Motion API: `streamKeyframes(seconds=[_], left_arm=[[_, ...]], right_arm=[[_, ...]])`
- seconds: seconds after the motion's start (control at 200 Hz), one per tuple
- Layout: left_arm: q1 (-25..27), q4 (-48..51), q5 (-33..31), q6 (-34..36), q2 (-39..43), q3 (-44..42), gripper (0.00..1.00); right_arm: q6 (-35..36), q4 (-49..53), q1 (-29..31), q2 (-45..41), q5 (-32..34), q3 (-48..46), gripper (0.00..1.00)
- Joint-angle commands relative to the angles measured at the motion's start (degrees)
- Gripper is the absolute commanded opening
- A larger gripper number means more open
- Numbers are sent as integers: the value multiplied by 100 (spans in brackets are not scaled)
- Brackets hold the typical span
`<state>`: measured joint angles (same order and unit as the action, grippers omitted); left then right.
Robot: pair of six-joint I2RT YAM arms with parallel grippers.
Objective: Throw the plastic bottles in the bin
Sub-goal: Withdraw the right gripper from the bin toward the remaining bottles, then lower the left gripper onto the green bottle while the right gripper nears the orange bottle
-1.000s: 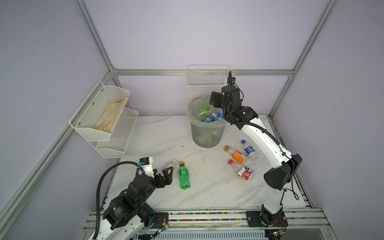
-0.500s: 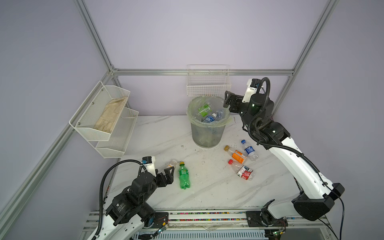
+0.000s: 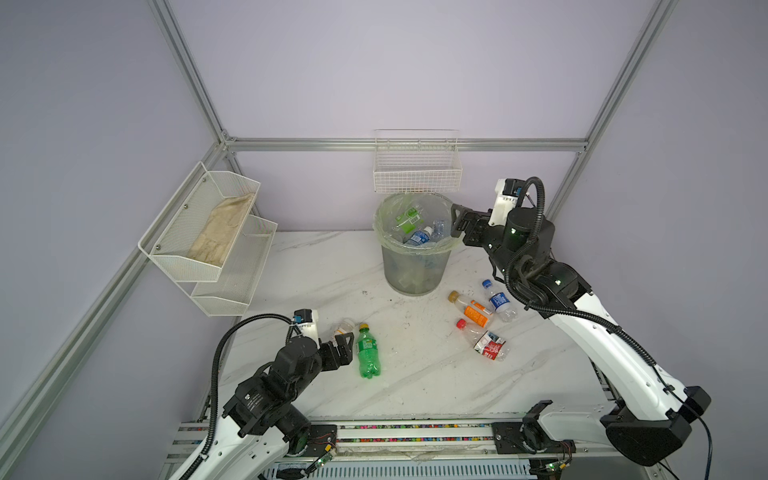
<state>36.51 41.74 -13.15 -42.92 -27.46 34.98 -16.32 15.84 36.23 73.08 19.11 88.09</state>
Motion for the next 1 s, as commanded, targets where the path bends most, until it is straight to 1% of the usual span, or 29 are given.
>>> streamKeyframes(seconds=[0.0, 0.155, 0.46, 0.75, 0.995], left_arm=[[-5, -343, 166, -77, -204, -27, 100], [-4, -468, 257, -114, -502, -22, 100], [-3, -804, 483, -191, -1010, -93, 100], [-3, -1202, 687, -277, -1551, -202, 100], [38, -1407, 794, -327, -2115, -187, 98]], right_arm=[[-106, 78, -6, -217, -13, -290, 97], [-292, 233, -10, -320, 145, -518, 97], [-383, 298, -10, -363, 62, -979, 97], [-574, 284, -10, -656, 49, -1655, 97], [-705, 315, -10, -899, 60, -2007, 97]])
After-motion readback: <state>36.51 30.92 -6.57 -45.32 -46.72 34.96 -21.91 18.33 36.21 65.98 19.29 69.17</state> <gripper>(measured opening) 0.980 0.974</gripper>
